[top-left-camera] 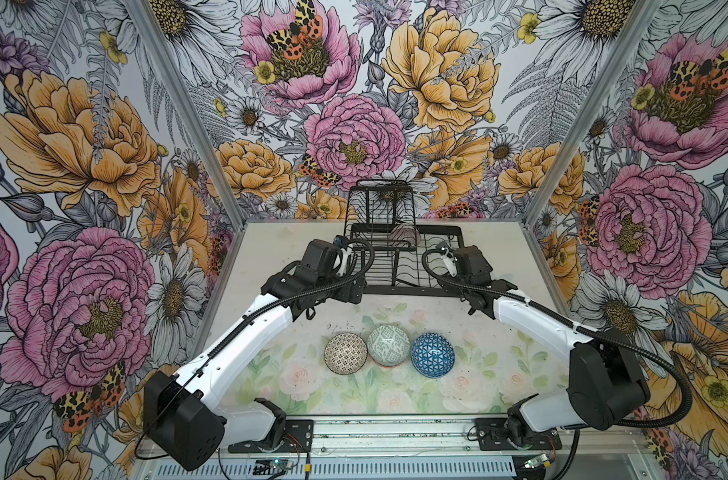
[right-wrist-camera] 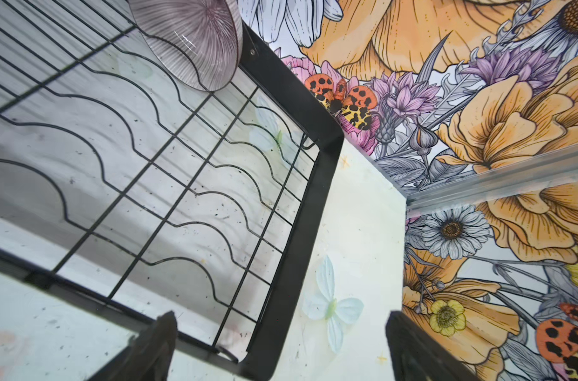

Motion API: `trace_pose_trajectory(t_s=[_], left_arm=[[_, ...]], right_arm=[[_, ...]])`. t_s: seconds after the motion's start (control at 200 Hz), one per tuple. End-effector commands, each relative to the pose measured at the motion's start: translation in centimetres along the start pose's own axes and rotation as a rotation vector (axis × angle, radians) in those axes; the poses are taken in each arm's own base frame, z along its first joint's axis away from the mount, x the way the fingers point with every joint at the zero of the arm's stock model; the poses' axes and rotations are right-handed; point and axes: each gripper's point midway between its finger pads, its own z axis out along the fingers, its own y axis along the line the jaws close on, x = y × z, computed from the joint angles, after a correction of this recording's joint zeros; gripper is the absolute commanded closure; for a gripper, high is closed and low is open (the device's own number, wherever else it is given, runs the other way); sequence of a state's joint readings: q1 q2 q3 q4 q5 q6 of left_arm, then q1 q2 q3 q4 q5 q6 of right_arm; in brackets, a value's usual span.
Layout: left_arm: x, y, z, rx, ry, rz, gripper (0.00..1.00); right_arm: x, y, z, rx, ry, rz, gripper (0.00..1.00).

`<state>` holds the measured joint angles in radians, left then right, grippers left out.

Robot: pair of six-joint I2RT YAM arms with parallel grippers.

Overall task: Load the bowls into the dish rack
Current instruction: 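Raise the right gripper out of the rack while the left gripper withdraws toward the bowls, then lower the left gripper onto the green-white bowl while the right gripper hovers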

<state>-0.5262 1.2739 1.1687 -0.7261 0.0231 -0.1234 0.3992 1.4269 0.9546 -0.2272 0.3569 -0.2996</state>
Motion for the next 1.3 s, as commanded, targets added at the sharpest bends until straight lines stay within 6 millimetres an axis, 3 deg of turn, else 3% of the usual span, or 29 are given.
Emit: trace_pose_trajectory(t_s=[0.0, 0.115, 0.305, 0.771, 1.001, 1.121, 1.296], left_arm=[[1.6, -0.2, -0.6, 0.002, 0.038, 0.012, 0.01], [2.9, -0.6, -0.9, -0.009, 0.065, 0.023, 0.01], [5.1, -2.1, -0.7, 0.018, 0.114, 0.015, 0.01], [10.8, -7.2, 1.4, 0.085, 0.280, -0.017, 0.01], [13.3, -8.1, 2.3, 0.090, 0.356, -0.025, 0.02], [14.1, -8.4, 3.0, 0.086, 0.386, -0.029, 0.11], [14.6, -8.8, 4.2, 0.074, 0.414, -0.020, 0.36]], right_arm=[[-2.9, 0.2, -3.2, -0.127, -0.093, 0.189, 0.00], [-4.4, 0.1, -5.5, -0.195, -0.126, 0.268, 0.00], [-4.8, 1.0, -7.3, -0.310, -0.053, 0.350, 0.01], [-4.7, 1.5, -6.1, -0.333, 0.043, 0.415, 0.00], [-4.9, 1.3, -5.4, -0.334, 0.052, 0.422, 0.01], [-5.0, 1.3, -5.3, -0.339, 0.050, 0.417, 0.00], [-4.8, 1.4, -5.3, -0.338, 0.053, 0.414, 0.00]])
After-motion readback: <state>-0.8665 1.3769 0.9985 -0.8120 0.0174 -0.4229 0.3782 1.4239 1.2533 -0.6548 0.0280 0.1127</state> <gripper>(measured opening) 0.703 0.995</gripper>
